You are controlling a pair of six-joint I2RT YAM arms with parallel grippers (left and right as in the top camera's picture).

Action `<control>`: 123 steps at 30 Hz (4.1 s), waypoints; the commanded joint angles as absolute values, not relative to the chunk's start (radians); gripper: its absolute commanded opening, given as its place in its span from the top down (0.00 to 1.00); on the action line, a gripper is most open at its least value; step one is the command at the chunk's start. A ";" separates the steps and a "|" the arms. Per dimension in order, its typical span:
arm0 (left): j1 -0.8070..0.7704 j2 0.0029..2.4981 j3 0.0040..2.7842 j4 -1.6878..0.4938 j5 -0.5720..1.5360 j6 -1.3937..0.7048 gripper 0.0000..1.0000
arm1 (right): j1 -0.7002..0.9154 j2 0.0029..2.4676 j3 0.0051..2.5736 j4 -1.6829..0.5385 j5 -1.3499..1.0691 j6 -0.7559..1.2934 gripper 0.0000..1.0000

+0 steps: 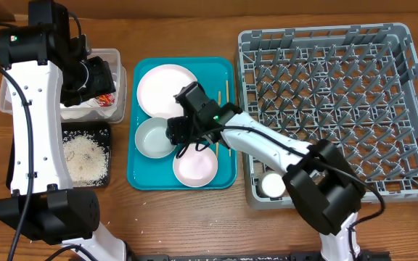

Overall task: Sort waste into correct bins and load items into the dishwasher
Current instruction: 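Grasp the empty bowl on the teal tray with the right gripper, then carry the bowl into the dish rack and set it down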

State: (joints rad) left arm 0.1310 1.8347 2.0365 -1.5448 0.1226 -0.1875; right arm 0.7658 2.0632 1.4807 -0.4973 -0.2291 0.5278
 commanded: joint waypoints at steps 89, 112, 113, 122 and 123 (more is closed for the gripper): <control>0.131 1.818 2.049 -1.536 0.123 -0.180 0.00 | 0.535 2.275 1.943 -0.872 1.211 -0.126 0.96; 0.131 1.818 2.049 -1.536 0.123 -0.180 0.00 | 0.672 2.225 1.962 -0.934 1.187 -0.083 0.00; 0.131 1.818 2.049 -1.536 0.123 -0.180 0.00 | 0.672 2.210 1.965 -0.933 1.153 -0.078 0.00; 0.131 1.818 2.049 -1.536 0.123 -0.180 0.00 | 0.665 2.066 1.966 -0.889 0.093 0.020 0.05; 0.131 1.818 2.049 -1.536 0.123 -0.180 0.00 | 0.665 2.067 1.965 -0.872 0.009 0.067 0.10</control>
State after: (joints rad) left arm 0.1310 1.8347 2.0365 -1.5375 0.1230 -0.1837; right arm 0.6636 2.1273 1.9415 -0.9039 0.5117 -0.0269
